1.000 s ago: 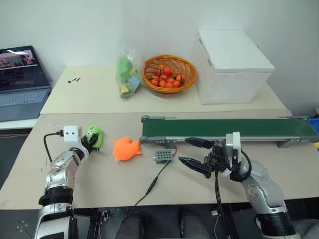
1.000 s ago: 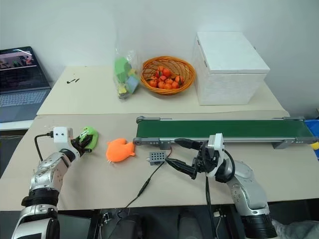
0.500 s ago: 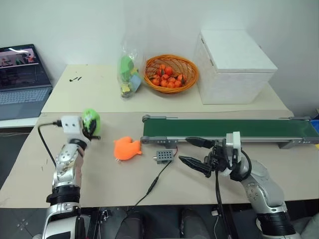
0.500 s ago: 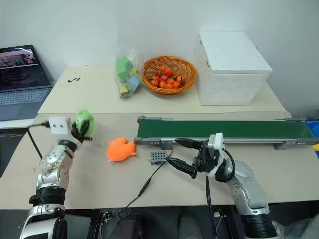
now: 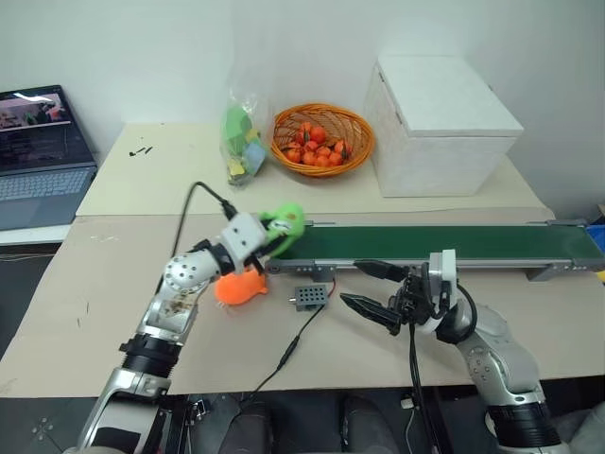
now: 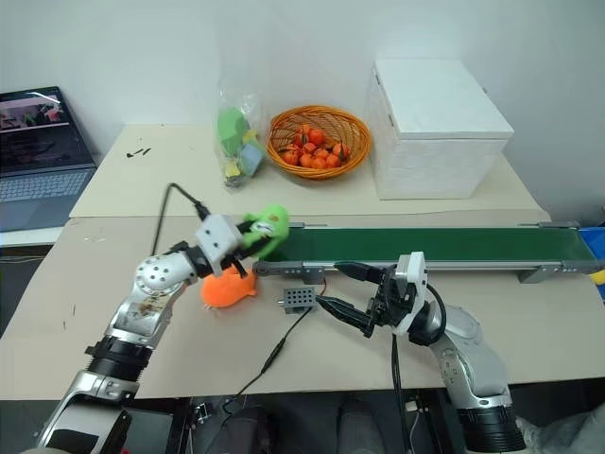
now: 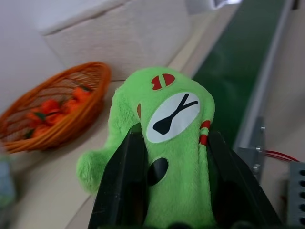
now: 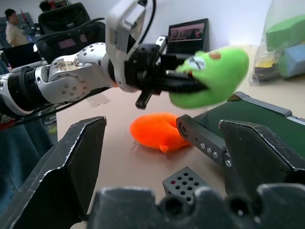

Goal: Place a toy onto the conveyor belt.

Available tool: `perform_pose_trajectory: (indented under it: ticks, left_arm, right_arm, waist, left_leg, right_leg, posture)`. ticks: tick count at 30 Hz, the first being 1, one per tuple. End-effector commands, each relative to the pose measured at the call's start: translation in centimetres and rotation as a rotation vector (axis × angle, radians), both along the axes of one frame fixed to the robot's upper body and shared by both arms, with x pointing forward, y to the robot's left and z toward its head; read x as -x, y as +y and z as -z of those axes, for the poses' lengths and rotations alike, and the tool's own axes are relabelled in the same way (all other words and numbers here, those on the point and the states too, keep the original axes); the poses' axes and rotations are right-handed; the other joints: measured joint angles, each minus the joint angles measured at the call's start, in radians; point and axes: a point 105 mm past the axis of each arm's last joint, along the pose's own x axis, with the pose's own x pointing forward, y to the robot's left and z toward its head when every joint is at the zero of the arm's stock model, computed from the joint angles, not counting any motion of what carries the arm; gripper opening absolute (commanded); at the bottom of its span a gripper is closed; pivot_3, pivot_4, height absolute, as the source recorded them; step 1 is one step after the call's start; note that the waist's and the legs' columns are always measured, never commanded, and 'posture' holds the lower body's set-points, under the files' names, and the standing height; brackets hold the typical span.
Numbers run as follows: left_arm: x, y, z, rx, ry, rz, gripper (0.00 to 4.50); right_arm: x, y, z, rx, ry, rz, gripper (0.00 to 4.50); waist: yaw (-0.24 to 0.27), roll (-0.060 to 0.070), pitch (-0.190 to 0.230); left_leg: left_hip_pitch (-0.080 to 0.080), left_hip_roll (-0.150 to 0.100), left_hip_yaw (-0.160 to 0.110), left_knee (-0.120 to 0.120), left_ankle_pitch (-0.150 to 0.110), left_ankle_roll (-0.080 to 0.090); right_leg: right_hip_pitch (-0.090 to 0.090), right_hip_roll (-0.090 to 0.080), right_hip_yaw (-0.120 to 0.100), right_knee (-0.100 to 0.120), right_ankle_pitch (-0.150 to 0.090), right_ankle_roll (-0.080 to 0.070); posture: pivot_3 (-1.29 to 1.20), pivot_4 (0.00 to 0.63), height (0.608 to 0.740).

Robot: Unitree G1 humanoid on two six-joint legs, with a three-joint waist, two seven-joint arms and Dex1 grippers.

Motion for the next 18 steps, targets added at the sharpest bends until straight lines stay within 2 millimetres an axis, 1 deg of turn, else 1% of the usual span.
perform_pose_trajectory:
  ticks: [1,5,8,11,13,14,15,16,17,18]
  left_arm:
    - [-1.3,-0.4,0.1,-0.064,0.016,0.006,1.34]
    - [-2.5,-1.3,0.2,-0.113,-0.003,0.002,1.34]
    - [-2.6,-1.6,0.2,-0.107,-0.003,0.005,1.34]
    - [-2.4,-1.8,-0.1,-0.052,0.013,0.005,2.2]
    - [-2.5,-1.7,-0.3,-0.045,0.003,-0.002,2.96]
    - [-2.5,-1.6,-0.5,-0.038,-0.004,-0.008,3.24]
    - [-2.7,-1.4,-0.8,-0.028,-0.016,-0.019,3.68]
    - [-2.7,-1.3,-1.0,-0.022,-0.022,-0.025,3.96]
    - [-2.8,-1.2,-1.2,-0.011,-0.024,-0.029,4.33]
    - [-2.8,-1.1,-1.5,-0.003,-0.029,-0.032,4.47]
  right_arm:
    - [0.3,-0.3,-1.5,-0.021,-0.052,0.006,4.5]
    - [0.5,-0.5,-1.6,-0.023,-0.052,0.022,4.5]
    - [0.6,-0.5,-1.6,-0.023,-0.051,0.029,4.5]
    - [0.6,-0.5,-1.6,-0.023,-0.049,0.036,4.5]
    - [0.6,-0.5,-1.5,-0.024,-0.047,0.039,4.5]
    - [0.6,-0.5,-1.5,-0.024,-0.046,0.04,4.5]
    - [0.6,-0.4,-1.5,-0.024,-0.044,0.04,4.5]
    - [0.6,-0.4,-1.5,-0.024,-0.044,0.04,4.5]
    - [0.5,-0.4,-1.4,-0.024,-0.043,0.04,4.5]
    - [0.5,-0.4,-1.4,-0.023,-0.041,0.039,4.5]
  waist:
    - [0.001,0.0,0.0]
    - [0.003,0.0,0.0]
    - [0.002,0.0,0.0]
    - [0.0,0.0,0.0]
    - [0.0,0.0,0.0]
    - [0.0,0.0,0.0]
    - [0.001,0.0,0.0]
    - [0.001,0.0,0.0]
    - [0.001,0.0,0.0]
    - [0.001,0.0,0.0]
  left_leg:
    - [0.0,0.0,0.0,0.0,0.0,0.0]
    - [0.0,0.0,0.0,0.001,0.0,0.0]
    - [-0.001,0.0,0.0,0.0,0.0,0.001]
    - [-0.001,0.0,-0.001,0.0,-0.001,0.001]
    - [-0.001,0.0,-0.001,0.0,-0.001,0.001]
    - [-0.001,0.0,-0.001,0.0,-0.001,0.001]
    - [-0.001,0.0,-0.001,0.0,-0.001,0.001]
    - [-0.001,0.0,-0.001,0.001,-0.001,0.001]
    - [-0.001,0.0,-0.001,0.001,-0.001,0.001]
    - [-0.001,0.0,-0.001,0.001,-0.001,0.001]
  right_leg:
    - [0.0,0.0,0.0,0.0,0.0,0.0]
    - [0.001,0.0,0.0,0.0,0.0,0.0]
    - [0.001,0.0,0.0,0.0,0.0,0.001]
    - [0.0,0.0,0.0,0.0,0.0,0.001]
    - [0.0,0.0,0.0,0.0,-0.001,0.001]
    - [0.0,0.0,0.0,0.0,-0.001,0.001]
    - [0.0,0.0,0.0,0.0,-0.001,0.001]
    - [0.0,0.0,0.0,0.0,-0.001,0.001]
    - [0.0,0.0,0.0,0.0,-0.001,0.001]
    - [0.0,0.0,0.0,0.0,-0.001,0.001]
  posture:
    - [0.0,0.15,0.727]
    - [0.0,0.15,0.727]
    - [0.0,0.15,0.727]
    - [0.0,0.15,0.727]
    - [0.0,0.15,0.727]
    - [0.0,0.15,0.727]
    - [0.0,0.15,0.727]
    - [0.0,0.15,0.727]
    - [0.0,0.15,0.727]
    - [0.0,0.15,0.727]
